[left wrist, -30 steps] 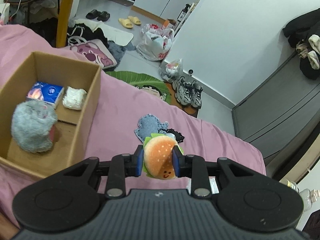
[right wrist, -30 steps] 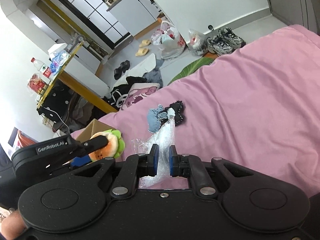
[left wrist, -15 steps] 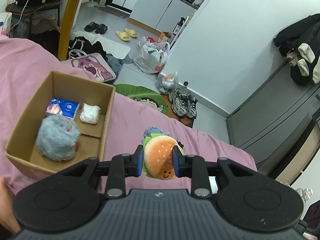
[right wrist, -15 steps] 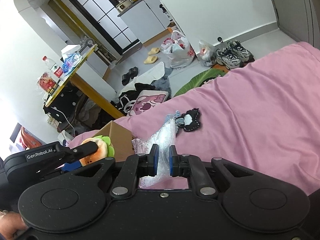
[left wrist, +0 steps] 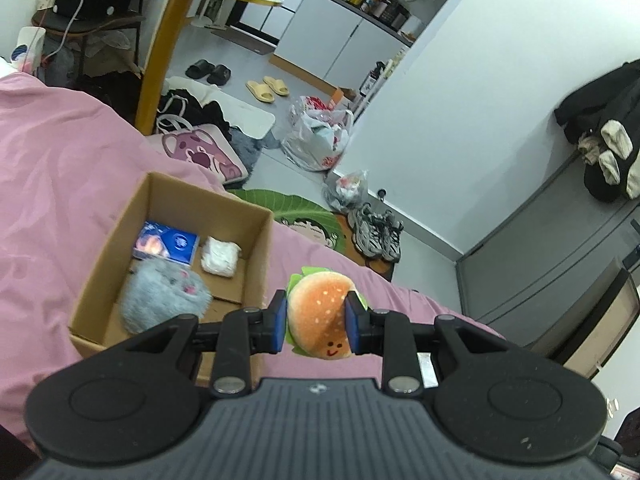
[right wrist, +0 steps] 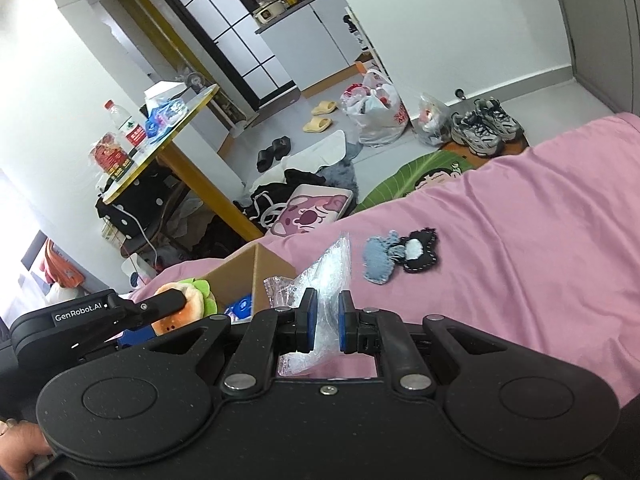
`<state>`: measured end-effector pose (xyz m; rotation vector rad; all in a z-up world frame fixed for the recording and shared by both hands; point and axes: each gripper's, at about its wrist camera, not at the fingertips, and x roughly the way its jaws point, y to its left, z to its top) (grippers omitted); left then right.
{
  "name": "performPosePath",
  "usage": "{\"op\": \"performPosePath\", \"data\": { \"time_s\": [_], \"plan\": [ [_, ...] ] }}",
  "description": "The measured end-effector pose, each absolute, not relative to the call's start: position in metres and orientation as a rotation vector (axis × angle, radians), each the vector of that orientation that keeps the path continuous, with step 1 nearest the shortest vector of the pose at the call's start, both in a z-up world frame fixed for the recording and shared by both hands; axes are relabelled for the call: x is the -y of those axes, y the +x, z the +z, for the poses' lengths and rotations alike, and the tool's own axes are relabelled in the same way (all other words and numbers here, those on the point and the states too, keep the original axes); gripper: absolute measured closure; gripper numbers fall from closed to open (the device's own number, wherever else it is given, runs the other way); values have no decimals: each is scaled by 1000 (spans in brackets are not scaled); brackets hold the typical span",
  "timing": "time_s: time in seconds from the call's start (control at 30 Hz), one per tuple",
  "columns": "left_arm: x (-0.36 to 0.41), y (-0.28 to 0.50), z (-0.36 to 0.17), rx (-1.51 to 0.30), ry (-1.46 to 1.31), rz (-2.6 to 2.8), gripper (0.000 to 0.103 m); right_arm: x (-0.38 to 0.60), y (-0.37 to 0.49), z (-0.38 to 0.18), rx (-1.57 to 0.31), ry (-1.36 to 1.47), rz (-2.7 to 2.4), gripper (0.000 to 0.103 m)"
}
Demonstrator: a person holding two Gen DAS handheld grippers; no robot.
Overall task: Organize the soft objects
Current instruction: 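Carry the burger plush and plastic bag with both tools over the box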
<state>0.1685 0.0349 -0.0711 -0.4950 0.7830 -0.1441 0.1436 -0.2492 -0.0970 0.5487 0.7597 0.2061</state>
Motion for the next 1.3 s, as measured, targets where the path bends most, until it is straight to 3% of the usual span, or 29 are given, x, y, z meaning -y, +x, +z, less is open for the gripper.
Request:
{"op": "performPosePath", "data": {
  "time_s": [0.47,1.3],
  "plan": [
    [-84,166,-71,-771,-546,-90,75,201,159,-83,-753,507,246,92],
    [-103,194,-129,-902,-630,-148,72,149,197,-90,-758,444,223,92]
  ]
}}
